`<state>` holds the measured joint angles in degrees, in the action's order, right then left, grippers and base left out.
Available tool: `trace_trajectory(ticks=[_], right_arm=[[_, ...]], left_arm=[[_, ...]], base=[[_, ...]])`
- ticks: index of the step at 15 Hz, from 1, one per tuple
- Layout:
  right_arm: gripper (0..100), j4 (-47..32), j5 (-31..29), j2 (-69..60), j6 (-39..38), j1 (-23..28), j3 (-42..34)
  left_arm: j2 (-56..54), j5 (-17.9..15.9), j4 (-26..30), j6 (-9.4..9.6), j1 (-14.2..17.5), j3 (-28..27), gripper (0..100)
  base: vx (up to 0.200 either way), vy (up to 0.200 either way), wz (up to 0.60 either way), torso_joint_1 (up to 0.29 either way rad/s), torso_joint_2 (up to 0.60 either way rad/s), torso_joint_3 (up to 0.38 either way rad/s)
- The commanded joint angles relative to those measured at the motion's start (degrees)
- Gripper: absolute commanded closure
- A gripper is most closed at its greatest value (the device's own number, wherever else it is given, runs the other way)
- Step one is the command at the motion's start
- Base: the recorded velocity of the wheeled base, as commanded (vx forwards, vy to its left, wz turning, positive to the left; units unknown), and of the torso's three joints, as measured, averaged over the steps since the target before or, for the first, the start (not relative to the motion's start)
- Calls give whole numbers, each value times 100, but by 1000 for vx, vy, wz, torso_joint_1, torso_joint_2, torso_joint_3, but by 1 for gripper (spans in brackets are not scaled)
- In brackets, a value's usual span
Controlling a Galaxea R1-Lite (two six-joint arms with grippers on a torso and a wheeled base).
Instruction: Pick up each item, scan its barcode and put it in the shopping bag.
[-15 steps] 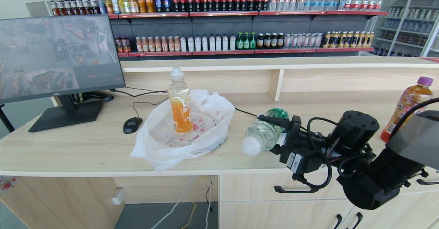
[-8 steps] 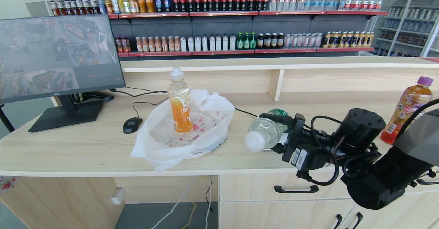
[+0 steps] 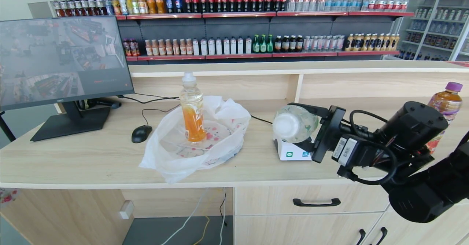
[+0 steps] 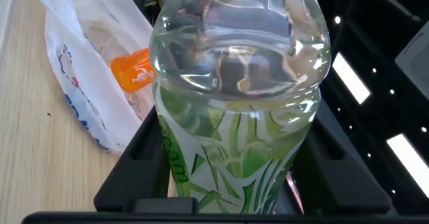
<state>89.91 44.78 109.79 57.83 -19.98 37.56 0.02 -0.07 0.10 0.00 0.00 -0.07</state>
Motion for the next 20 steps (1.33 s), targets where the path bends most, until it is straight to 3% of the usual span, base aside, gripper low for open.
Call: trace_trajectory(ticks=[1,5,8,10,14,17,20], right_arm=[[100,9,-136,-327,-211,-6,23],[100,9,-391,-502,-861,-15,-21],[100,9,-777,-757,-1969,-6,-179],[100,9,-1261,-880,-2971,64,-328],[100,9,-3045,-951,-4992,-50,-486],[100,9,-3985,-924,-5168,64,-548],[100,9,-4117,-863,-5511,56,-548]], left_arm=[[-2,-1,-1,0,0,-1,0],[-2,-1,-1,0,0,-1,0],[-2,-1,-1,0,0,7,0],[-2,-1,-1,0,0,-1,0],[-2,-1,-1,-9,0,-1,0],[-2,-1,-1,-9,0,-1,0],[-2,-1,-1,-9,0,-1,0]], base=[[0,0,0,0,0,0],[0,0,0,0,0,0],[0,0,0,0,0,0],[0,0,0,0,0,0],[0,0,0,0,0,0],[0,0,0,0,0,0],[0,0,0,0,0,0]])
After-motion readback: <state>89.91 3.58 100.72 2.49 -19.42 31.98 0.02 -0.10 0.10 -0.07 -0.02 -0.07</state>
